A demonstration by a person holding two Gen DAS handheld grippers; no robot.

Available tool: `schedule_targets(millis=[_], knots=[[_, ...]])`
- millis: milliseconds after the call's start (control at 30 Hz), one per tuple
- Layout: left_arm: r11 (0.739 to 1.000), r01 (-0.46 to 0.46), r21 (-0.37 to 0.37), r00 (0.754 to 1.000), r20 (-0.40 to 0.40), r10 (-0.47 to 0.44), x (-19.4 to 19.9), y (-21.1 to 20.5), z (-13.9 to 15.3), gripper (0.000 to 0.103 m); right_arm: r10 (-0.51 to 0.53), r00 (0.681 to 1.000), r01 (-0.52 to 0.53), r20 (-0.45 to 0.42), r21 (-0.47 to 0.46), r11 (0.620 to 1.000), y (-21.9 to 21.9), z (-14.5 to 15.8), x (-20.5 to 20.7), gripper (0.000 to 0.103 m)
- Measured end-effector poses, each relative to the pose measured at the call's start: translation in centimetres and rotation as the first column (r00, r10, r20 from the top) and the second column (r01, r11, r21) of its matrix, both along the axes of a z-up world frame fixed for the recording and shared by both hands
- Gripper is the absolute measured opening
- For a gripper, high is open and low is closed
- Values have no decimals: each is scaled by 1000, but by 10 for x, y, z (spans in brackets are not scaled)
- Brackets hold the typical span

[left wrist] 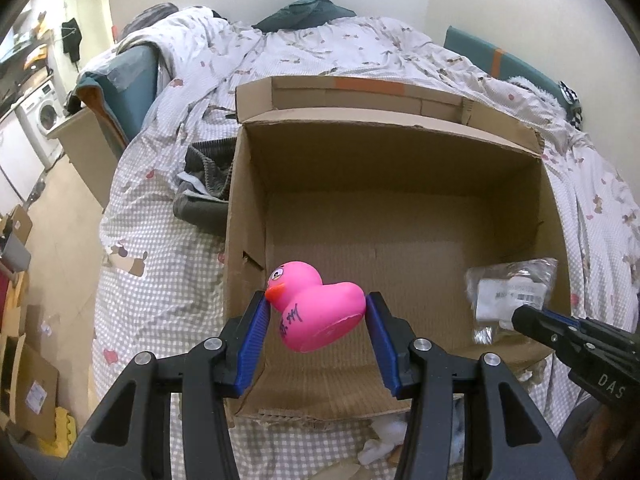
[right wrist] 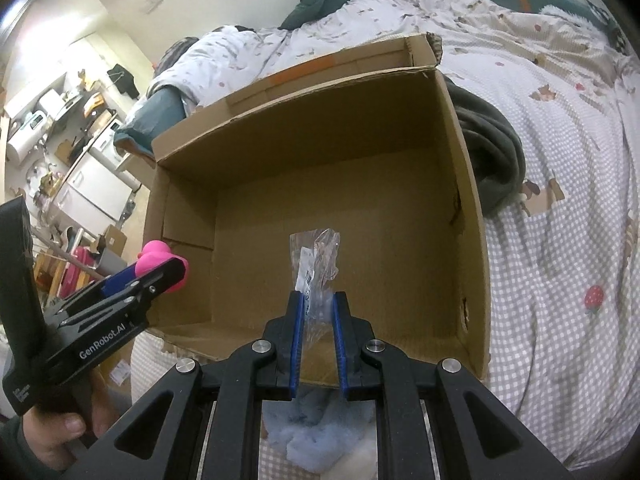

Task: Organize soft objects
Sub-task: 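Carry the duck and bag over the box and open both grippers, then move the left gripper back to the white sock and grasp it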

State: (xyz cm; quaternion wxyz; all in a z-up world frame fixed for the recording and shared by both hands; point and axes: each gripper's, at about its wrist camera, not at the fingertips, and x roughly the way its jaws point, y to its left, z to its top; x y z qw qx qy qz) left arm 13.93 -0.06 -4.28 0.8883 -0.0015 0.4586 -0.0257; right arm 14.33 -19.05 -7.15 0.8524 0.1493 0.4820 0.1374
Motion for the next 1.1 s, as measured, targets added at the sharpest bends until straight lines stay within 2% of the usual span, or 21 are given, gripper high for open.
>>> schedule_targets(millis=[300,367,400,433,500,533,567,1100], knots=[[1000,-14,1,1000,-15,14,-2,4,-2,46,-9,1000,9,1,4,1000,-1,0,-2,17],[1000,-8,3,1000,-19,8,-3,3,-2,54,-14,1000,14,-4,16,1000,-3,0,-2,18],[1000,-4,0,1000,-22,4,-3,2,-2,66,-17,1000,17,-7,21,1000,-5,1,-2,19],[1000,1,-6,1000,-21,-1,-4,1,-2,74,-22,1000,22,-7,23,999,-6,1,-1,27],[1000,9,-17,1000,-19,-9,-4,-1,-1,76,-34,999,34,-2,30,999,-9,2,-1,57],[1000,16,-23,1000,-23,-16,-5,-2,-1,76,-45,999,45,5,37,998,-11,3,-2,82],[999,20,-26,999,-27,-21,-5,-3,-1,76,-65,998,64,17,38,997,-14,5,-3,87],[1000,-8,-8,1000,-28,8,-3,2,-1,76,-97,995,97,9,26,995,-23,5,-3,87]])
